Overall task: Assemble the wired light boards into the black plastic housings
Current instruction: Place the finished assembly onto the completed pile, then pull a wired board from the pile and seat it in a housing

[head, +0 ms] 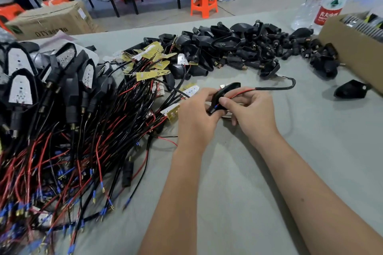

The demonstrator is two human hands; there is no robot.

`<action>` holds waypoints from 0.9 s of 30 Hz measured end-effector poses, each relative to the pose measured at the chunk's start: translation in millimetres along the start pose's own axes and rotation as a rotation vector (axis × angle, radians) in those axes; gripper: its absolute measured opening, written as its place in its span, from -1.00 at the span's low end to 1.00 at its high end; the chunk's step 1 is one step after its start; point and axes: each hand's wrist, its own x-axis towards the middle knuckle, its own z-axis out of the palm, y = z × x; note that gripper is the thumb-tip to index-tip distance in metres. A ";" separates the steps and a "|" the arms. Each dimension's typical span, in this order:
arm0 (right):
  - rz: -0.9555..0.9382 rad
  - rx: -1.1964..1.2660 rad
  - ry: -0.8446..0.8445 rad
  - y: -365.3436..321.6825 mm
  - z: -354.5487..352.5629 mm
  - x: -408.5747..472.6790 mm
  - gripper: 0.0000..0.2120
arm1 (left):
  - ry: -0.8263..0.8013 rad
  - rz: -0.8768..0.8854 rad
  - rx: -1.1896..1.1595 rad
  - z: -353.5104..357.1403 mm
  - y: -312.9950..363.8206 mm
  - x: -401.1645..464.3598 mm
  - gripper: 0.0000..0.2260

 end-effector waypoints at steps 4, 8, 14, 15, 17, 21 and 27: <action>0.053 0.072 0.023 1.0 -4.3 1.0 -0.91 | 0.040 -0.040 -0.110 5.3 11.0 -3.5 -0.56; 0.042 0.035 -0.057 0.3 -3.0 4.7 -0.90 | 0.089 -0.084 -0.167 7.1 9.4 0.3 -0.61; 0.030 -0.061 0.079 2.8 -0.3 2.5 -0.98 | -0.044 -0.228 -0.350 13.3 -0.3 1.7 -0.64; -0.003 -0.134 0.076 2.6 -0.1 2.6 -0.93 | -0.045 -0.245 -0.376 13.5 -0.3 1.9 -0.67; -0.049 -0.255 0.048 1.4 1.8 1.2 -0.79 | -0.016 -0.288 -0.453 13.3 1.3 1.0 -0.81; -0.079 -0.355 0.155 0.1 1.9 -0.3 -0.61 | 0.048 -0.351 -0.620 8.6 6.9 -1.9 -0.95; 0.135 -0.033 0.279 2.7 2.5 3.2 -0.63 | 0.132 -0.486 -0.868 -0.4 12.2 -1.4 -0.87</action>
